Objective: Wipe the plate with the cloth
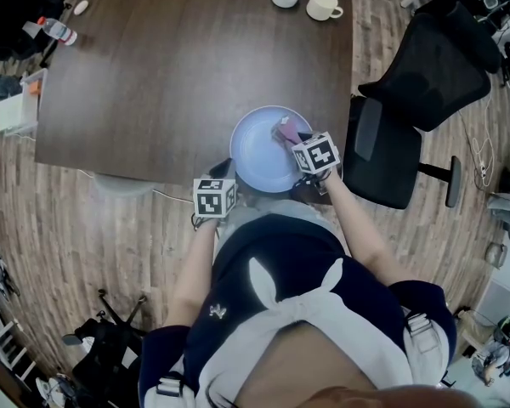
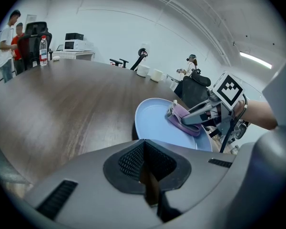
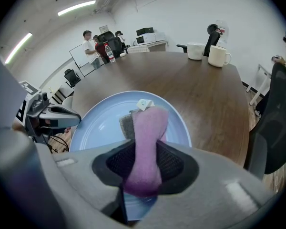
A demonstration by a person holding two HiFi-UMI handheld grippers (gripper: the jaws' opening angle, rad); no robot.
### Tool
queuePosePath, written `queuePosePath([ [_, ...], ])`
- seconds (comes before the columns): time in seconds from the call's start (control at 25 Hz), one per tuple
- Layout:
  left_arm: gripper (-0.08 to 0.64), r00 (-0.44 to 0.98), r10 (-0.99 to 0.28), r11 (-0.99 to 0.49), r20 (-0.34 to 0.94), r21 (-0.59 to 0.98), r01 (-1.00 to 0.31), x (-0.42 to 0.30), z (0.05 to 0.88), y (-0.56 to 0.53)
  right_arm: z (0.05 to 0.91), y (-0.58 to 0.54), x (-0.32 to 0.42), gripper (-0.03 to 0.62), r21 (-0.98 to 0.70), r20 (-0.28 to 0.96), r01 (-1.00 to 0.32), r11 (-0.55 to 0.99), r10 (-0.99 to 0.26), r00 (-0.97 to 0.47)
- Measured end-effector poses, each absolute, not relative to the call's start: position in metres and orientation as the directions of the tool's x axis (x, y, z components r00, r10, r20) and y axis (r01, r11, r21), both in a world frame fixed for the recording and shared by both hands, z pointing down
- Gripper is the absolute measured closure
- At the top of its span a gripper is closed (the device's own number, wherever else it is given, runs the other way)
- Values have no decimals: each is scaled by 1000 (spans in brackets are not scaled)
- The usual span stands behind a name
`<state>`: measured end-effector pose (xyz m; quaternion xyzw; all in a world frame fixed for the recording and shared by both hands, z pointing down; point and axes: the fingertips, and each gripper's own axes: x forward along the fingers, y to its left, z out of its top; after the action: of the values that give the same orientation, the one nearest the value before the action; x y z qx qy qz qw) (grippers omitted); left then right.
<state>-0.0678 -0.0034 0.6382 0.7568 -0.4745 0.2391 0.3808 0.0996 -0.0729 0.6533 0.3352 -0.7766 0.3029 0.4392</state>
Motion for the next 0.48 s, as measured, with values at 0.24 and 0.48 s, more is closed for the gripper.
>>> queuePosePath([
  [0.24, 554, 437, -540, -263, 719, 350, -899, -67, 637, -3, 653, -62, 97, 459, -206, 881, -792, 574, -244, -406],
  [0.48, 554, 433, -541, -255, 721, 350, -901, -66, 638, -3, 654, -52, 92, 459, -231, 883, -793, 564, -221, -414],
])
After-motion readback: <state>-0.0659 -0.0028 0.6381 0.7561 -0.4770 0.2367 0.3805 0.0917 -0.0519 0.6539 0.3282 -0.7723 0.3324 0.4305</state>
